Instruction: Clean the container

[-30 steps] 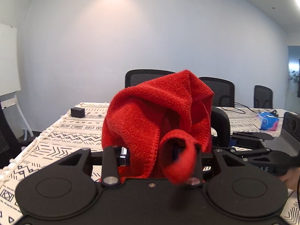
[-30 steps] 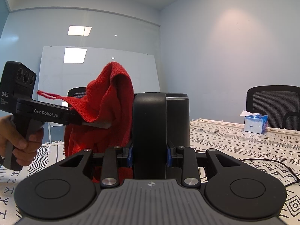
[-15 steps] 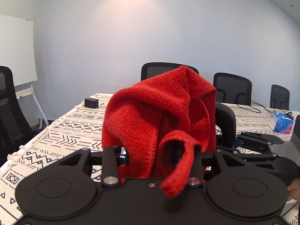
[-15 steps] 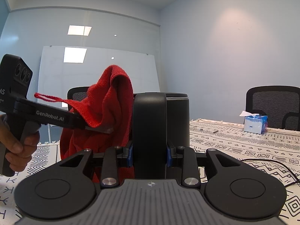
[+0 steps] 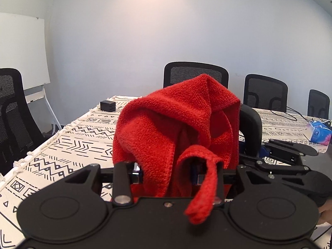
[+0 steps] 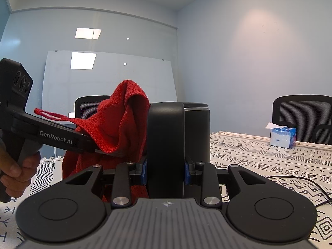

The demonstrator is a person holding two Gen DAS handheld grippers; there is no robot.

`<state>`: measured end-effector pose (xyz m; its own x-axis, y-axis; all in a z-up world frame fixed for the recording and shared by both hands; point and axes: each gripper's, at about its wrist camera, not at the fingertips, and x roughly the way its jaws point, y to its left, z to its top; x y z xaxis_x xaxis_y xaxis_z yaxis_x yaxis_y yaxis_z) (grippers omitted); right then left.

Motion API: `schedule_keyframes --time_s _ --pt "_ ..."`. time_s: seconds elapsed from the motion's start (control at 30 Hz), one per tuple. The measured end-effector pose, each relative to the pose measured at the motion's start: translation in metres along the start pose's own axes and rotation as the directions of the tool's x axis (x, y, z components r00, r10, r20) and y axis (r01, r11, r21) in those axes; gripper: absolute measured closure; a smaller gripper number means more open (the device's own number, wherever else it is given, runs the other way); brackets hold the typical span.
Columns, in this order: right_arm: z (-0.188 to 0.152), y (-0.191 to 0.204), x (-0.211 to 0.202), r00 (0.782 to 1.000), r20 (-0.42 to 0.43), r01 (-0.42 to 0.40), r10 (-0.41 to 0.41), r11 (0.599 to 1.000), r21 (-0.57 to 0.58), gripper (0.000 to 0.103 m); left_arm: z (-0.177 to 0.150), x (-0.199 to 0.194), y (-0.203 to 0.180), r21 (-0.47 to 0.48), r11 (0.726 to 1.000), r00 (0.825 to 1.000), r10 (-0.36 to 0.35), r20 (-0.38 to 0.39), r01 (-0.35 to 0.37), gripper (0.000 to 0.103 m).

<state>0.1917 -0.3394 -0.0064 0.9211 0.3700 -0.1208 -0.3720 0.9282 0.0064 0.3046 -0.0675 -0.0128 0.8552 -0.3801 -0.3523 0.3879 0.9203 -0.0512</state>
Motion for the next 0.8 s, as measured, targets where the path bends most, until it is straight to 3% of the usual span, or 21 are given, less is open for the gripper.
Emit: schedule_keyframes --time_s 0.23,0.47,0.67,0.8 --pt "0.0 0.001 0.001 1.0 0.0 0.0 0.0 1.0 0.0 0.073 -0.015 0.011 0.003 -0.027 1.0 0.998 0.009 -0.059 -0.01 0.06" --pt "-0.001 0.003 0.0 1.0 0.0 0.002 -0.002 1.0 -0.004 0.073 0.0 0.002 0.001 -0.019 1.0 1.0 0.017 -0.003 -0.017 0.06" --pt "0.002 -0.001 0.002 1.0 -0.001 0.002 -0.002 1.0 -0.001 0.073 -0.021 0.007 -0.002 -0.034 0.999 0.997 0.021 -0.075 -0.023 0.059" --pt "0.001 0.0 0.002 1.0 -0.001 0.002 -0.002 1.0 -0.002 0.073 -0.005 -0.004 -0.003 -0.035 0.999 0.999 0.02 -0.036 -0.021 0.06"
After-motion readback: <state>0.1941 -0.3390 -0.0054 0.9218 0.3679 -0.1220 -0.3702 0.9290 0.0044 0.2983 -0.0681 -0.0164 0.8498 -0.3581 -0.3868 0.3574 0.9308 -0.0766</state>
